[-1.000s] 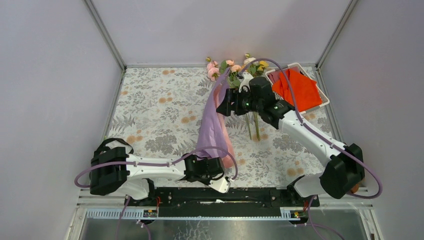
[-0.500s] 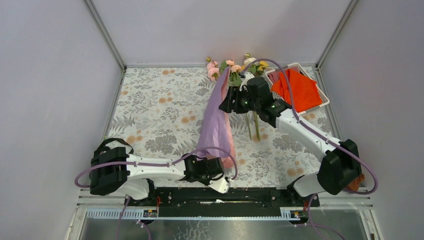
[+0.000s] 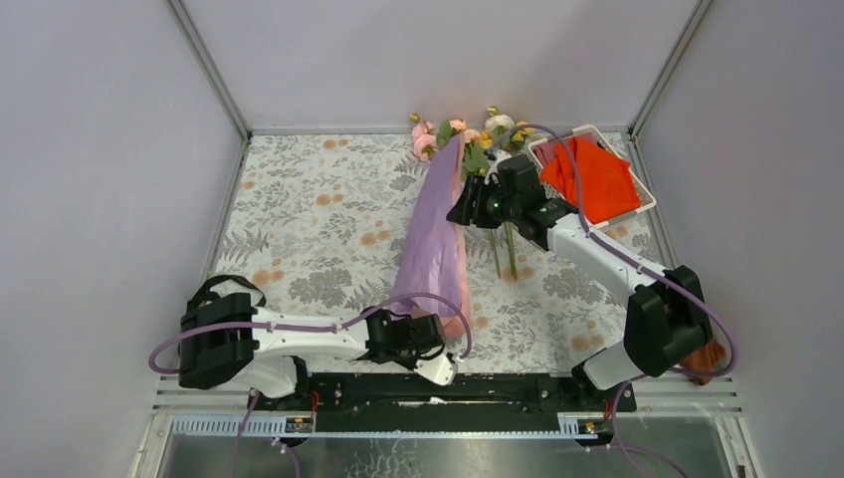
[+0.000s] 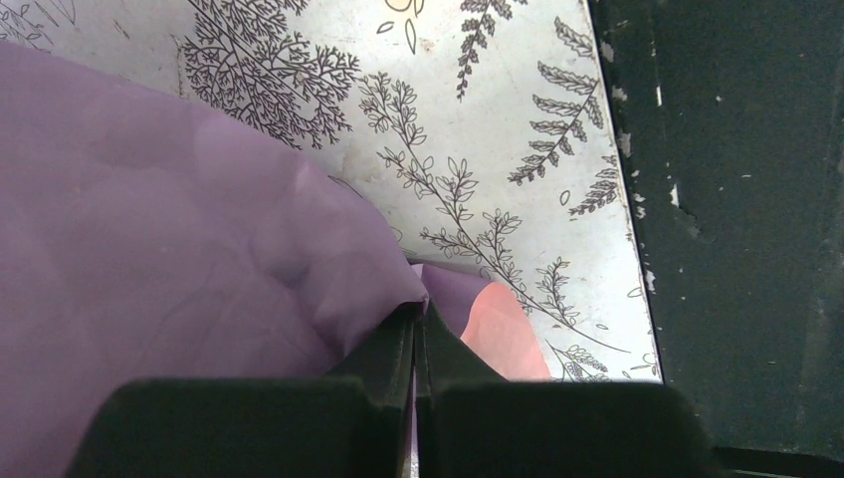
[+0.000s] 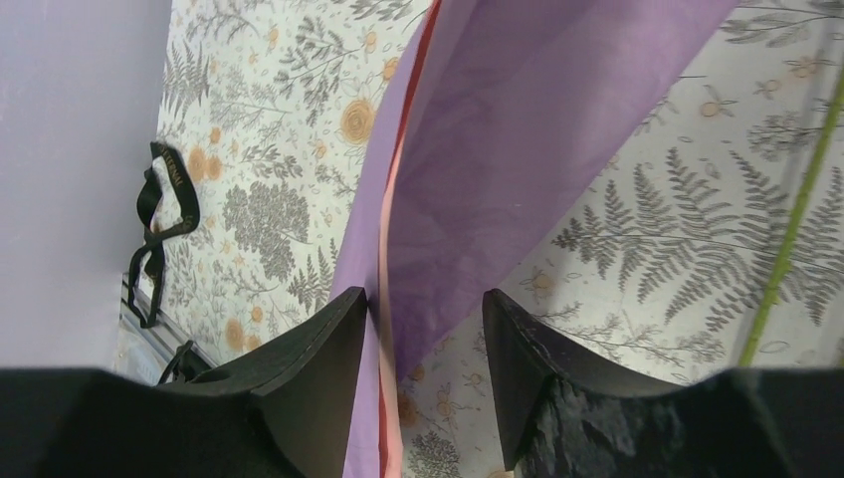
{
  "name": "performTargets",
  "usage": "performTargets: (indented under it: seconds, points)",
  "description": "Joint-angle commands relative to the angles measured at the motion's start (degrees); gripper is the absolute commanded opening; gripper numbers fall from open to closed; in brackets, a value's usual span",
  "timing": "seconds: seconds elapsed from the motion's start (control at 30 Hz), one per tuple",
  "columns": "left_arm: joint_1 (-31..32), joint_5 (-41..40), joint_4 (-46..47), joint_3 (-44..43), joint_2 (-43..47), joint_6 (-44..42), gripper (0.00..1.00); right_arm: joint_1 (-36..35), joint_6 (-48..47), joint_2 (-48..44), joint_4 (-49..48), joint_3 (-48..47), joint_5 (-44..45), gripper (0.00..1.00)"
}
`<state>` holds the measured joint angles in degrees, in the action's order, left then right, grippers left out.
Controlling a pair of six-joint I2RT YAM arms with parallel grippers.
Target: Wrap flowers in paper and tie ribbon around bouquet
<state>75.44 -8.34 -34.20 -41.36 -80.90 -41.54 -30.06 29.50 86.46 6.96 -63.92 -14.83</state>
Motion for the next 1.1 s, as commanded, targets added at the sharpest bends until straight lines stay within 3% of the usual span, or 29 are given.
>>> performTargets:
  seconds: [0.0,0.4,0.87,0.93,1.0,1.03,1.07]
  points:
    - [0.23,0.55,1.42,0.73,0.93,-0.47,0.0,3.46,-0.38,-4.29,-1.64,0.73,-2.37,0.55]
    - [0.23,0.64,1.79,0.5,0.37,-0.65,0.0,4.4,-3.33,-2.96,1.6,-0.47,-6.67,0.55]
    - [-0.18,1.1,2.03,0.5,0.42,-0.82,0.0,4.16,-1.17,2.17,-1.93,-0.24,-10.27,0.39]
    - [-0.28,1.15,2.04,0.36,0.53,-0.82,0.0,4.05,-1.05,2.76,-2.51,-0.24,-11.44,0.28]
    - [-0.57,1.46,1.79,0.06,0.85,-0.7,0.0,3.9,-1.03,2.92,-3.09,-0.24,-12.45,0.09]
    - [-0.94,1.77,1.39,-0.37,1.28,-0.49,0.03,3.88,-1.11,2.93,-3.25,-0.31,-12.54,0.0]
    - [-1.64,2.67,0.48,-1.34,1.88,-0.31,0.15,3.87,-1.29,2.85,-3.34,-0.43,-12.37,0.0]
